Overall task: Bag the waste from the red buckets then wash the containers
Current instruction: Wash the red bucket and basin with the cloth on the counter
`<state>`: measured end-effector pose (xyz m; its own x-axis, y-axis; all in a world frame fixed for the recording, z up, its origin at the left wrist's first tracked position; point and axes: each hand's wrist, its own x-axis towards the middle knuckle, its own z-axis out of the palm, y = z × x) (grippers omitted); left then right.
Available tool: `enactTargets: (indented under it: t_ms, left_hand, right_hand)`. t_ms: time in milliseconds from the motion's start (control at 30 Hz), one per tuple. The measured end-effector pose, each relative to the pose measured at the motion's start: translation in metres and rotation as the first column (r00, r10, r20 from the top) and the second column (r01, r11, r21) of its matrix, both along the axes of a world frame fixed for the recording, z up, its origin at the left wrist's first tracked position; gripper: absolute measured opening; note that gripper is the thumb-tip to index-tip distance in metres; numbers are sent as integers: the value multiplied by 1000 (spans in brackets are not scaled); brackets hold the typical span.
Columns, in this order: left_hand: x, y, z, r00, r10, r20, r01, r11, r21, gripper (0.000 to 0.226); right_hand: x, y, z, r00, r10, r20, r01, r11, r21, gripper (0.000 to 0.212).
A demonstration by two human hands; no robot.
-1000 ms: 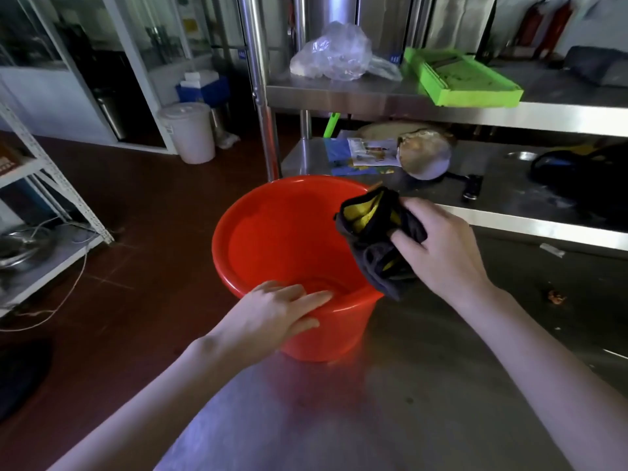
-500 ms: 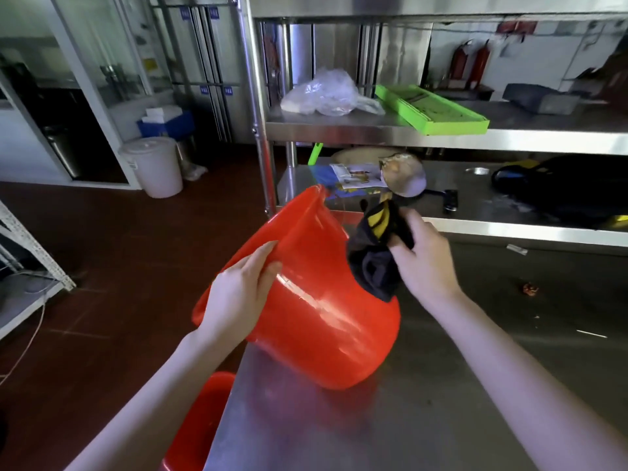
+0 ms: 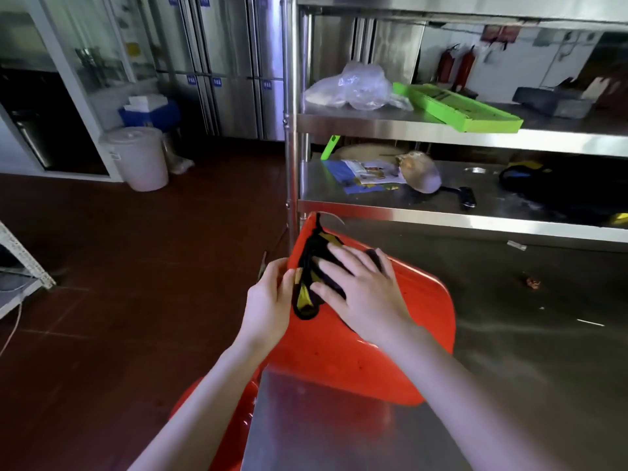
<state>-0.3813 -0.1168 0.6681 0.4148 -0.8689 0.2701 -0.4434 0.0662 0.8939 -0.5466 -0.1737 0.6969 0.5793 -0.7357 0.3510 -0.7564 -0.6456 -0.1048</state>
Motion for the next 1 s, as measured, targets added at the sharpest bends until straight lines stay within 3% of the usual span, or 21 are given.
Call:
enactTargets:
  t_ms: [67, 200, 267, 367, 500, 567, 700, 800, 867, 933, 1000]
  left_hand:
    - [3, -4, 2, 997, -61, -39, 63, 997, 50, 35]
    - [10, -7, -2, 985, -172, -16, 173, 983, 65, 43]
    - [8, -7, -5, 986, -166, -4, 166, 986, 34, 43]
    - [2, -13, -6, 992, -125, 25, 124, 992, 32, 44]
    - [3, -18, -6, 999, -38, -2, 39, 999, 15, 45]
    - [7, -19, -4, 999, -37, -19, 37, 999, 19, 47]
    - [4, -29, 4, 996, -85, 21, 83, 994, 65, 49]
    - [1, -38, 4, 995, -95, 37, 93, 994, 50, 49]
    - [0, -41, 4, 994, -98, 40, 96, 994, 47, 49]
    - [-2, -44, 4, 994, -99, 49, 97, 994, 48, 48]
    - [-1, -49, 5, 995, -81, 61, 77, 995, 58, 48]
  right_hand:
    - [-15, -1, -8, 989, -147, -21, 145, 988, -54, 50]
    - [-62, -9, -25, 904, -419, 86, 424, 903, -67, 34]
    - [-63, -10, -27, 857, -501, 116, 508, 860, -39, 39]
    - [-12, -4, -23, 876, -463, 137, 476, 875, -91, 52]
    - [49, -2, -24, 961, -232, 153, 259, 947, -192, 45]
    - [44, -12, -24, 968, -202, 149, 229, 953, -197, 44]
    - [-14, -37, -34, 881, -432, 195, 462, 874, -151, 41]
    - [-78, -51, -48, 733, -649, 201, 650, 757, 74, 38]
    - [-93, -54, -53, 687, -696, 207, 685, 716, 133, 39]
    - [-72, -53, -52, 724, -654, 220, 669, 743, 3, 39]
    - [-27, -45, -44, 831, -500, 244, 541, 827, -150, 40]
